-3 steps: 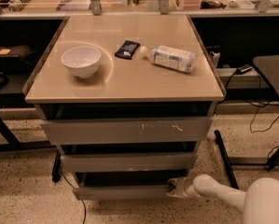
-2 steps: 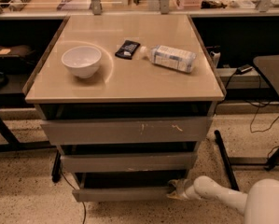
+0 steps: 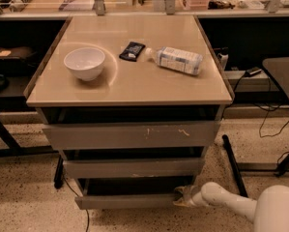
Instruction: Open bottom drawer
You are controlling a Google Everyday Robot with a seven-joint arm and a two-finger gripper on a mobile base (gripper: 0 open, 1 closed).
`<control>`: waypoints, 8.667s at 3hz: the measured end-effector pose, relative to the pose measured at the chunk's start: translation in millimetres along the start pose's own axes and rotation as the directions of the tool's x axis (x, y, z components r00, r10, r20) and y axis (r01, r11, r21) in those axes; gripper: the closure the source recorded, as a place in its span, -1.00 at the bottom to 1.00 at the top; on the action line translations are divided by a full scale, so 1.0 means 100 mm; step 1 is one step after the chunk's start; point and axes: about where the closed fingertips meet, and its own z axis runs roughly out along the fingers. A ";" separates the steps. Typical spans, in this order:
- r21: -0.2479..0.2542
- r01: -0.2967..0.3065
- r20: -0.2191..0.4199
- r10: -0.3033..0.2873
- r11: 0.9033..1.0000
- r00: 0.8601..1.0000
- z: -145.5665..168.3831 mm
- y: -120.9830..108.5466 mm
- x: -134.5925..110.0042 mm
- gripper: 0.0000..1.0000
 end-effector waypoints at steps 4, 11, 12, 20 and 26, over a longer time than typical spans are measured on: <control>-0.036 -0.047 0.053 0.049 0.998 0.997 -0.19 0.36 0.14 0.65; -0.095 -0.062 0.052 0.067 0.994 0.996 -0.26 0.63 0.14 0.04; -0.119 -0.080 0.044 0.086 0.990 0.995 -0.31 0.79 0.20 0.54; -0.185 -0.084 0.065 0.098 0.979 0.993 -0.42 1.16 0.13 -0.24; -0.201 -0.101 0.069 0.117 0.974 0.991 -0.50 1.32 0.15 -0.53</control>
Offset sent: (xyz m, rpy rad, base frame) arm -0.1658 -0.0747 -0.0540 0.1992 0.1765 -0.0170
